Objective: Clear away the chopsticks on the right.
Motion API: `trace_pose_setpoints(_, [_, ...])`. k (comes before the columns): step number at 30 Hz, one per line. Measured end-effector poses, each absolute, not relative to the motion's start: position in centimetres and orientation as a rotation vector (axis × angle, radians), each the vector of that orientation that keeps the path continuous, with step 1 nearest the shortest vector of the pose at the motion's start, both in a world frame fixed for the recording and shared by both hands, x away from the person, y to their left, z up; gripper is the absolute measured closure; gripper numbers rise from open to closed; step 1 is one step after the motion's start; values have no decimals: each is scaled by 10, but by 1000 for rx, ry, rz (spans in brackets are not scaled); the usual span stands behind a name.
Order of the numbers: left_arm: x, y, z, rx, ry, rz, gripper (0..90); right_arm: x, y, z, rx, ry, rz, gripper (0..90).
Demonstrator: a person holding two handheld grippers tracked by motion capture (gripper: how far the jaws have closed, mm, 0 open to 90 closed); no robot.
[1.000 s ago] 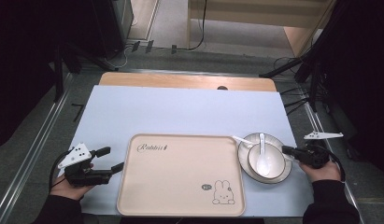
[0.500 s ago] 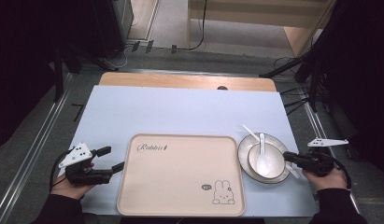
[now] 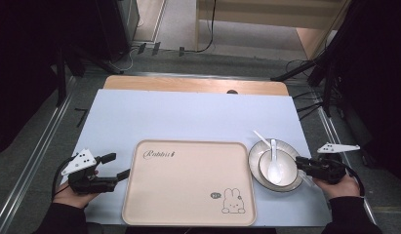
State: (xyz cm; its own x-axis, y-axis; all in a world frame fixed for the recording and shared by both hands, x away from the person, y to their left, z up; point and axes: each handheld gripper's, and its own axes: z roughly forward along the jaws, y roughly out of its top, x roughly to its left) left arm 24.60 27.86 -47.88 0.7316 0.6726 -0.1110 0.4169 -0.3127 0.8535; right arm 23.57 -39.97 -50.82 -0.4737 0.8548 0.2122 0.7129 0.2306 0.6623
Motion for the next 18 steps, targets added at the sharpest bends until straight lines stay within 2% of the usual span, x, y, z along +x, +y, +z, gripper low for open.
trace_pose_setpoints(1, [246,278,-479,1951,832,327,208,237,-400,-510,1490,2307,1077,742])
trace_pose_setpoints(11, [246,278,-479,1954,829,329,209,244,-400,-520,1490,2380,1041,835])
trace_pose_setpoints(18, [246,278,-479,1954,829,329,209,247,-401,-517,1513,2398,1064,850])
